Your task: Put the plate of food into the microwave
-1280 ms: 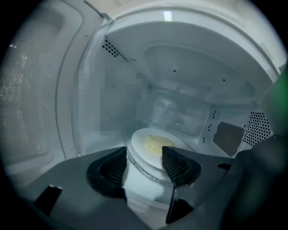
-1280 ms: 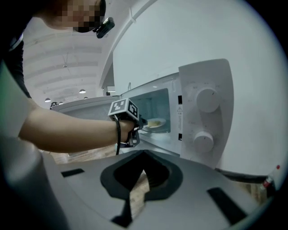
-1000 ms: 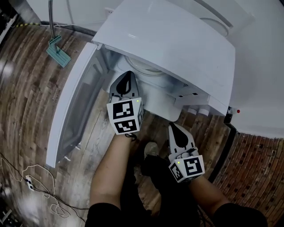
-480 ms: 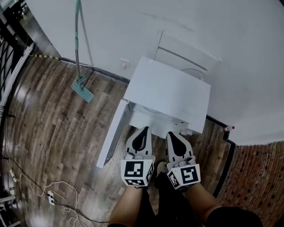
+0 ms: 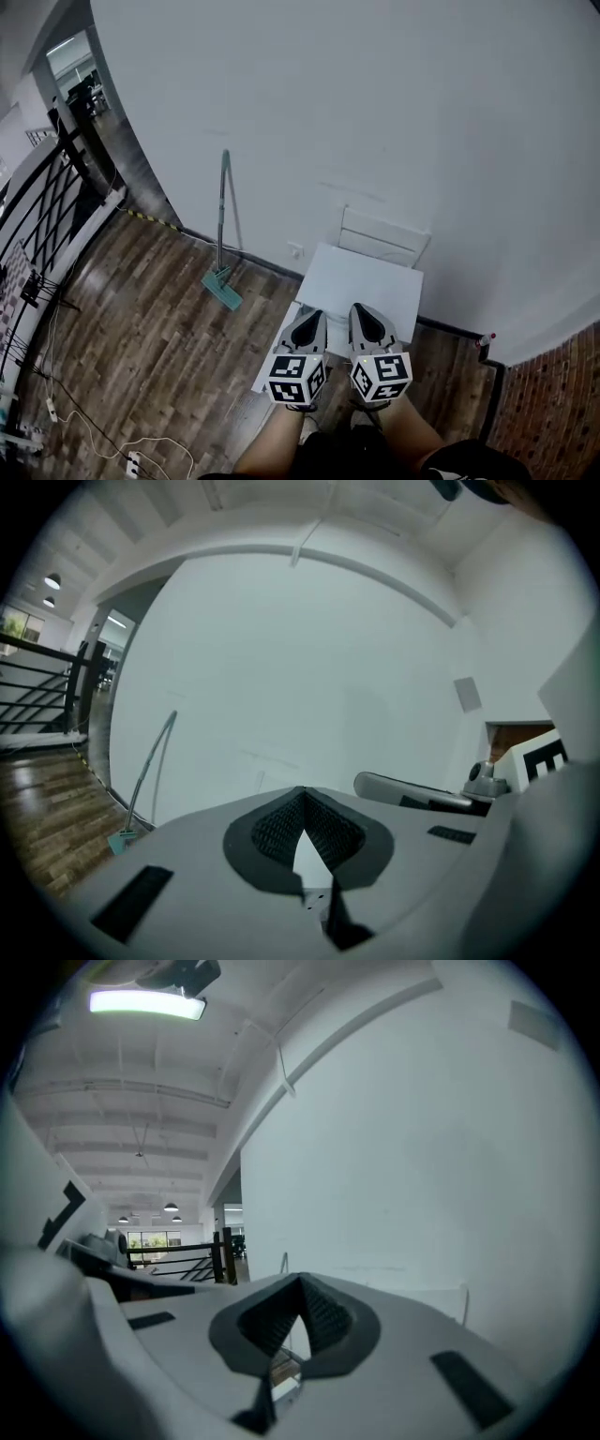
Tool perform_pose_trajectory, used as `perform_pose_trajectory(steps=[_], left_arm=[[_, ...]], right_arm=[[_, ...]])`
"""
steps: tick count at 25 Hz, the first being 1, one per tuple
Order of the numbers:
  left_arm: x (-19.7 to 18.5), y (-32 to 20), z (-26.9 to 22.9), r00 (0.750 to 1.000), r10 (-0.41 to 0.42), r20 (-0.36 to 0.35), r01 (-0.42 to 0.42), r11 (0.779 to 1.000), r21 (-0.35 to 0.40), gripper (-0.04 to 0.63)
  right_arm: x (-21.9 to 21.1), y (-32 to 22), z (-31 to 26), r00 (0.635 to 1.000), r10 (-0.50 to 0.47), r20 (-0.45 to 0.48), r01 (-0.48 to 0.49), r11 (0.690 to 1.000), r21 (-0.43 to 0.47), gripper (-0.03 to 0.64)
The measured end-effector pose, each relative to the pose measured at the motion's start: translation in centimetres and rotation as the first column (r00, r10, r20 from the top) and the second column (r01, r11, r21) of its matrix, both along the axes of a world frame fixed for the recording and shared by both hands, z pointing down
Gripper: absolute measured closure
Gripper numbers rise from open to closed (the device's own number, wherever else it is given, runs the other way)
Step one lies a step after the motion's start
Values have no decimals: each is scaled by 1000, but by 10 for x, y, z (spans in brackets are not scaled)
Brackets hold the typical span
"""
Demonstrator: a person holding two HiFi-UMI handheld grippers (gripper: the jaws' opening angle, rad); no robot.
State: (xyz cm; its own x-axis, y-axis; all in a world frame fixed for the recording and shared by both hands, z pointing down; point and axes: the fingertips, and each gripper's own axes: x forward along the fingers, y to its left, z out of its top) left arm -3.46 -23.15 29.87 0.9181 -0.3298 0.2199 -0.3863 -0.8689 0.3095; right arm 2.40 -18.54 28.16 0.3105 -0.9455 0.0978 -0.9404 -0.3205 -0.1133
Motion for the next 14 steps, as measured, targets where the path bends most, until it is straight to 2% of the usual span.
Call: perform_pose_trajectory(steps=[6,10,14], left_arm=[[-2,1,-57,998,42,-45,-38,996,75,600],[-1,1,-89,995,67,-77,-55,987,151,600],[-2,3,-98,992,81,-94,-62,980,191,600]], right_arm=[[-12,-7,-66,997,-3,-74,9,997,74,610],[-9,-7,-78,1000,20,-23,-18,997,79,610],[-6,-4,-73,999,33,4,-33,997,74,610]])
